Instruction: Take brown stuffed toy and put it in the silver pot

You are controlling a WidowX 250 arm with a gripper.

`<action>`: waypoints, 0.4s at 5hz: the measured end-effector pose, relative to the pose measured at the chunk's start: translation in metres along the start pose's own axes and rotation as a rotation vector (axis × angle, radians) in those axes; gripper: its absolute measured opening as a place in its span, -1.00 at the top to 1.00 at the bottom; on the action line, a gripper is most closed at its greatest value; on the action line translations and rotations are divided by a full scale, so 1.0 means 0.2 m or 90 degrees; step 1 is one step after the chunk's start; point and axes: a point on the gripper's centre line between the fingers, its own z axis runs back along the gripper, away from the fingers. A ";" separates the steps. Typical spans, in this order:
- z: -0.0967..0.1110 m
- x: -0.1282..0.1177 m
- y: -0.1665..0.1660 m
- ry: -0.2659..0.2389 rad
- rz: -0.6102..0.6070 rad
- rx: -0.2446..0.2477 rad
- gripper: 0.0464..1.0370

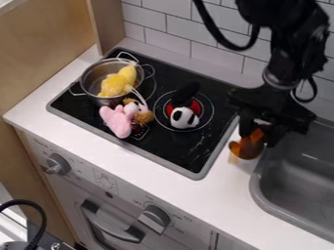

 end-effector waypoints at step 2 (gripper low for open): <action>0.20 -0.02 0.22 0.030 -0.051 0.075 0.10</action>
